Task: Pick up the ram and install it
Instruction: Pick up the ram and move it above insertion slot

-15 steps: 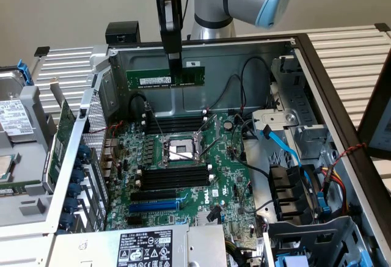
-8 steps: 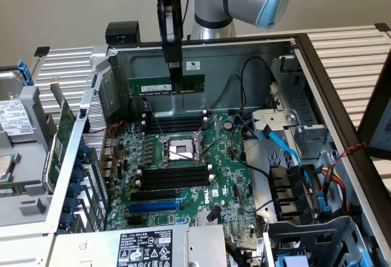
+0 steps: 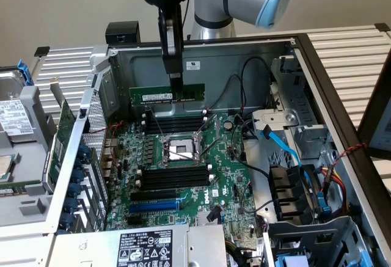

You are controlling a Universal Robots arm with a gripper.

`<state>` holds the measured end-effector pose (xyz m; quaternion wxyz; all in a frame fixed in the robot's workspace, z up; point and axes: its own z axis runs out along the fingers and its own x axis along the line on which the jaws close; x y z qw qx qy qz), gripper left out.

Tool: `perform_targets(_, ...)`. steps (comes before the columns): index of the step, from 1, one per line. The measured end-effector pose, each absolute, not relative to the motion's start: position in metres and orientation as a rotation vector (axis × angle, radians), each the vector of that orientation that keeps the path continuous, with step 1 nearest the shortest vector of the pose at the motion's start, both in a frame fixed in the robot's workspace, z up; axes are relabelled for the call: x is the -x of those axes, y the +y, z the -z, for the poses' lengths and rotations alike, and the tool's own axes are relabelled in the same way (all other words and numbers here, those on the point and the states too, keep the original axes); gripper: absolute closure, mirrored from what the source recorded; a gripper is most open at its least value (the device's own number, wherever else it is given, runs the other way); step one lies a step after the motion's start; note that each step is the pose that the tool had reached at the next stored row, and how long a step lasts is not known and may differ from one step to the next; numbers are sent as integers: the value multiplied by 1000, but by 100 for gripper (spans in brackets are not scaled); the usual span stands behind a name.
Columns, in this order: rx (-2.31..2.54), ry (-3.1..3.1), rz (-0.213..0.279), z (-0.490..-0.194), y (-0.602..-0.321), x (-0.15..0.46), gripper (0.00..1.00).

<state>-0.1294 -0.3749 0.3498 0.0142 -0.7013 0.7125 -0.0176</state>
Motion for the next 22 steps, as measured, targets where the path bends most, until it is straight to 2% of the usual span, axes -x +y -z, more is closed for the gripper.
perform_targets(22,2158,2221,98,-323,-384,129,88)
